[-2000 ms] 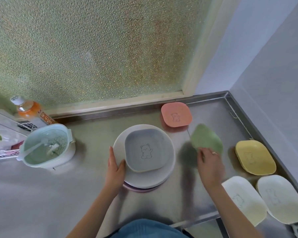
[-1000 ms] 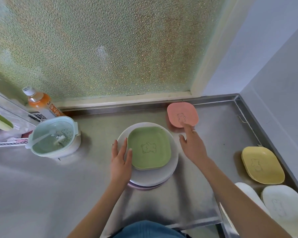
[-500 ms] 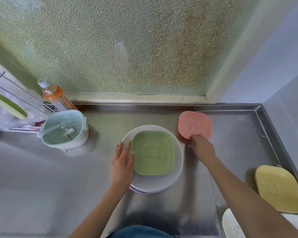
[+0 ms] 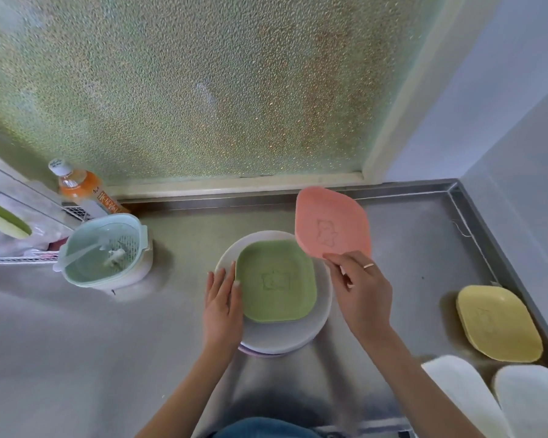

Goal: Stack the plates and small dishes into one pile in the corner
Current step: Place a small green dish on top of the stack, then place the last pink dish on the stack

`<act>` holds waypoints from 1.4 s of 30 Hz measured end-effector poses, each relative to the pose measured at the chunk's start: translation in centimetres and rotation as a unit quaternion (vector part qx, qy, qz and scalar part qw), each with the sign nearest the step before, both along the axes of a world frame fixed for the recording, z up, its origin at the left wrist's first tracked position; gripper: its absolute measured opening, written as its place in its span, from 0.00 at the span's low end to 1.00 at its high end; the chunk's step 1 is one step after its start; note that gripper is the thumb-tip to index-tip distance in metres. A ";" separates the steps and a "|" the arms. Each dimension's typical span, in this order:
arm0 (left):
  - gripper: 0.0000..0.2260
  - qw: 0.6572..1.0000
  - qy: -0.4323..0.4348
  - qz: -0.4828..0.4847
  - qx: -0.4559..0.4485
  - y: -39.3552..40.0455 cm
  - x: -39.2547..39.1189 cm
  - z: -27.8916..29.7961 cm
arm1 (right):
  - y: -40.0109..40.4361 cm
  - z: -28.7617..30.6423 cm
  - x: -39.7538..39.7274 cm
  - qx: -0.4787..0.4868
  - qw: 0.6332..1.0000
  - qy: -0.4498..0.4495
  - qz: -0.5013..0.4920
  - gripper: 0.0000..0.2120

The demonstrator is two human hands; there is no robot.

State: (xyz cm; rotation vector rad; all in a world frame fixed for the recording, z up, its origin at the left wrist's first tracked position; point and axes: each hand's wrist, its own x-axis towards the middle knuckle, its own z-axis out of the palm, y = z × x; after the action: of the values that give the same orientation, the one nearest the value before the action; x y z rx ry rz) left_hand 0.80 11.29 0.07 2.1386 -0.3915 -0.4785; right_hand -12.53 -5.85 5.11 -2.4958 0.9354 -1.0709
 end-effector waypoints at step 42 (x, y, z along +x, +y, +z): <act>0.25 0.983 -0.008 -0.185 -0.011 0.7 2.6 1.8 | 10.5 -7.7 -14.5 0.343 0.819 0.301 -0.348 0.30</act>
State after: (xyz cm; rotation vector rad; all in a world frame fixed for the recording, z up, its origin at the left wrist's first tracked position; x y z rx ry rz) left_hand 3.40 12.04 1.90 2.0542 -0.8068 -0.6635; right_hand -27.02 4.68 -2.56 -1.8616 2.0652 0.0577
